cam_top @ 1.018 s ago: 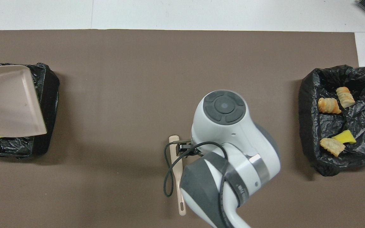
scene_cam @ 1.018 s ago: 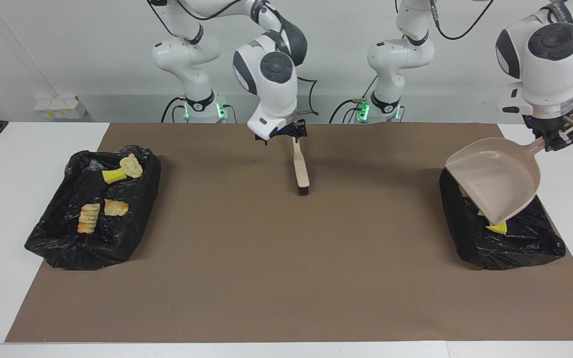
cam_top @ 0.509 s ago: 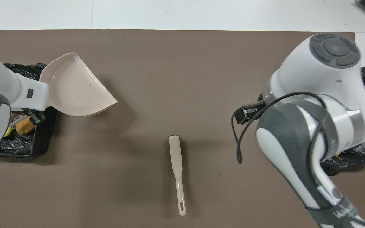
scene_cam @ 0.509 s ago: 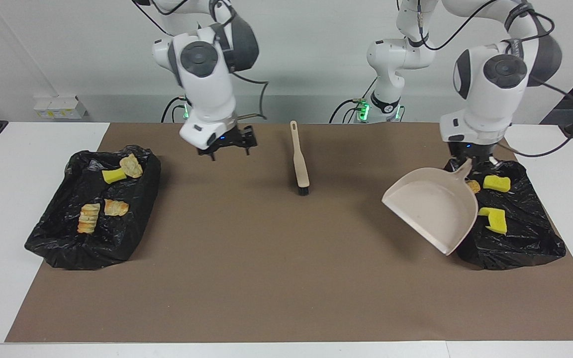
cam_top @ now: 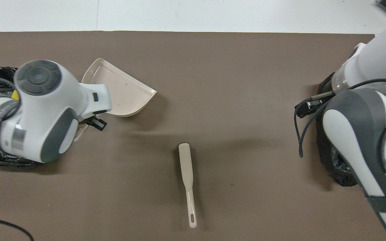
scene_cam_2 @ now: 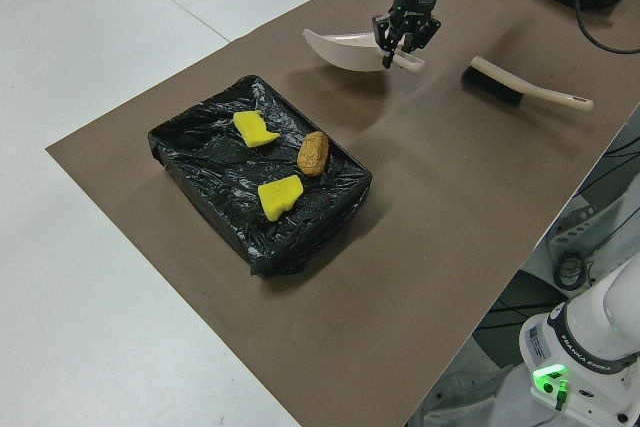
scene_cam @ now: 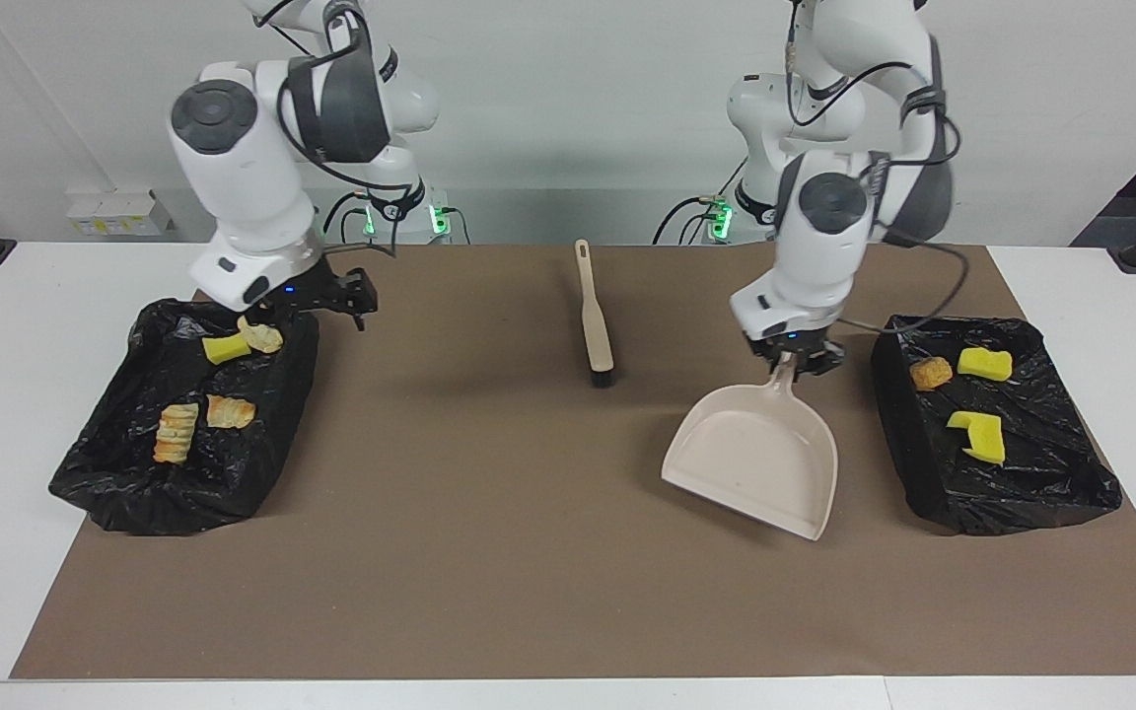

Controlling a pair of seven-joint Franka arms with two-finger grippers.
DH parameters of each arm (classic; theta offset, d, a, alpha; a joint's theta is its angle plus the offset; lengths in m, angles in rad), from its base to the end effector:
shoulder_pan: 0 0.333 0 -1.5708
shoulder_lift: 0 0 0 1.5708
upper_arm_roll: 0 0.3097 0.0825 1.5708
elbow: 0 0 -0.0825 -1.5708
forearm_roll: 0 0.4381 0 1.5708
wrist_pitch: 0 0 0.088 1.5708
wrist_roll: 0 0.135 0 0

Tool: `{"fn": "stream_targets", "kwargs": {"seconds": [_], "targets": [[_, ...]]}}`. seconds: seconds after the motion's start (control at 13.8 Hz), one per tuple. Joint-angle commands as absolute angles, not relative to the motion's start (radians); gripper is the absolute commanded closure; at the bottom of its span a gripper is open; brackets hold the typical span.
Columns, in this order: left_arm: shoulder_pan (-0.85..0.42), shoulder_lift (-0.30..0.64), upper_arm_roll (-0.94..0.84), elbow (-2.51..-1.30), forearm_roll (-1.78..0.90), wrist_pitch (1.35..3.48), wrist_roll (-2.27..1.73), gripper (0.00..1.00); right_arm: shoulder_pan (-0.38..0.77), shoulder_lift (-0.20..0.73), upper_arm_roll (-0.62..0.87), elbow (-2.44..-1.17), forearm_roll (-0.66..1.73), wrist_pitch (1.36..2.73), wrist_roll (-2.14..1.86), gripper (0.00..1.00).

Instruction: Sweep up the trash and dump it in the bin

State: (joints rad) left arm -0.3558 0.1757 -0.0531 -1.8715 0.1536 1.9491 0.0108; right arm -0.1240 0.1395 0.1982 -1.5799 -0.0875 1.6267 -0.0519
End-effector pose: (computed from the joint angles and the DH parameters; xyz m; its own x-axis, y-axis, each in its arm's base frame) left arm 0.5908 -0.2397 0.3539 0.8839 -0.4564 -0.1024 -0.4666 -0.8755 -0.1257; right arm 0.6445 0.0306 0.5042 0.9871 0.1308 -0.0929 0.1362 -0.9892 0.0544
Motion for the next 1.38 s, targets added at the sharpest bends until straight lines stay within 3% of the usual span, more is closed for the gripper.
{"fn": "stream_targets", "kwargs": {"seconds": [0.0,0.29,0.51,0.8,1.09,1.16,1.31], "targets": [[-0.438,0.17,-0.034,-1.89,0.117,1.992,-0.165,1.0,-0.182,0.097,0.213,-1.572,-0.083,1.615,-0.068,0.0],[-0.529,0.257,-0.032,-1.85,-0.001,2.115,-0.305,1.0,-0.202,0.12,0.196,-1.451,-0.041,1.502,0.003,0.0],[-0.541,0.36,-0.031,-1.683,-0.023,2.1,-0.373,1.0,-0.193,0.101,0.196,-1.494,-0.043,1.557,0.011,0.0],[-0.564,0.576,-0.026,-1.419,-0.006,2.016,-0.46,1.0,-0.193,0.101,0.198,-1.493,-0.029,1.557,0.008,0.0],[-0.598,0.589,-0.026,-1.424,-0.003,2.033,-0.546,1.0,-0.198,0.103,0.196,-1.491,-0.041,1.568,0.012,0.0],[-0.6,0.591,-0.026,-1.428,-0.003,2.036,-0.555,0.97,-0.199,0.103,0.195,-1.491,-0.041,1.568,0.011,0.0],[-0.601,0.584,-0.026,-1.448,-0.002,2.046,-0.557,0.77,-0.199,0.101,0.193,-1.493,-0.043,1.556,0.009,0.0]]}}
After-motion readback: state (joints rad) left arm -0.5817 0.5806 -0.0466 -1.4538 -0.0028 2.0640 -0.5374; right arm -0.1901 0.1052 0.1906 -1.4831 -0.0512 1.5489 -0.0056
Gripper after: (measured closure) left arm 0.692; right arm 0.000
